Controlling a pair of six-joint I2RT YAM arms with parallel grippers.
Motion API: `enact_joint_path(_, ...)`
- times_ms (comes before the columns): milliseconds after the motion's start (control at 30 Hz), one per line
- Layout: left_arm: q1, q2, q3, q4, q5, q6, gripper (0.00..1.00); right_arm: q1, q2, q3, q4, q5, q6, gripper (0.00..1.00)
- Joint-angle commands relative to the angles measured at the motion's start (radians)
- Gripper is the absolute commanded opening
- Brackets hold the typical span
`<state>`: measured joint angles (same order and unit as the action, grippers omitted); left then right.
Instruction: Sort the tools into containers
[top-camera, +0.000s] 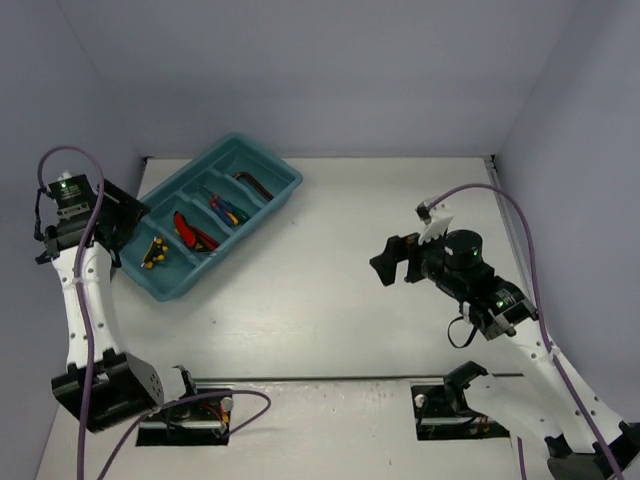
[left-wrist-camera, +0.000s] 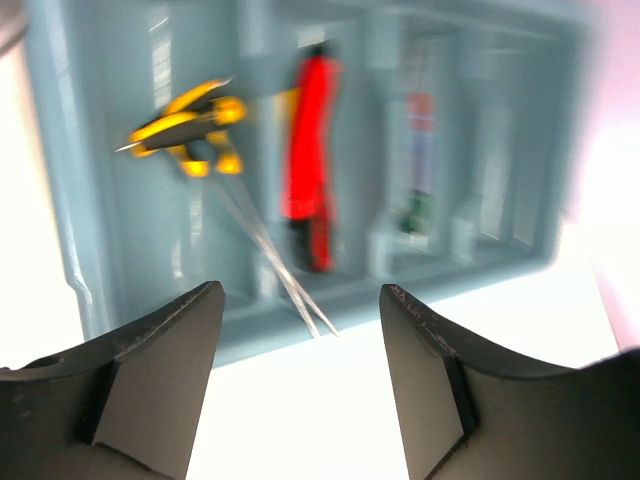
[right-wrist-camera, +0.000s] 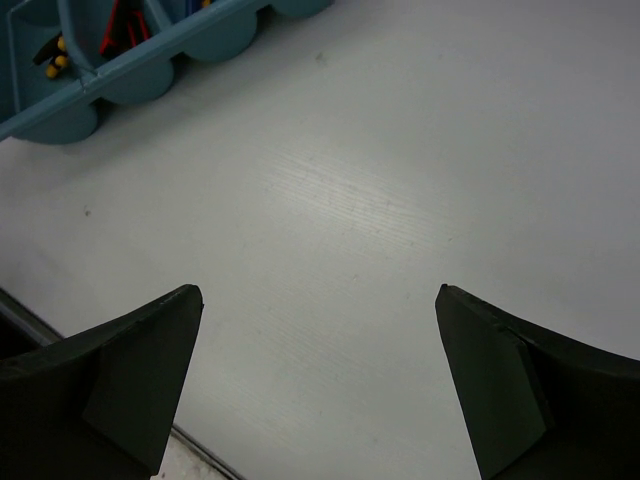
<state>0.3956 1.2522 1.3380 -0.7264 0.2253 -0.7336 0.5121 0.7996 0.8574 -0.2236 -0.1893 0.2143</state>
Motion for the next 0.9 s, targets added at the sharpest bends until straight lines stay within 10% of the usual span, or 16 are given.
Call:
enact_joint_path(0, -0.067, -0.193, 0.104, -0.111, 0.051, 0.135, 0.6, 0.003, -0.005, 0.105, 0.015, 0.187, -0.02, 1.0)
enact_joint_path(467, -0.538, -0.593, 0.146, -0.343, -0.347, 0.369, 0.61, 0.003, -0.178, 0.177, 0.004, 0.678, -0.077, 1.0)
enact_joint_path(867, -0.581, -0.898, 0.078, -0.469, -0.433, 0.366, 0.74, 0.003, -0.363, 0.126, -0.085, 0.727, -0.128, 1.0)
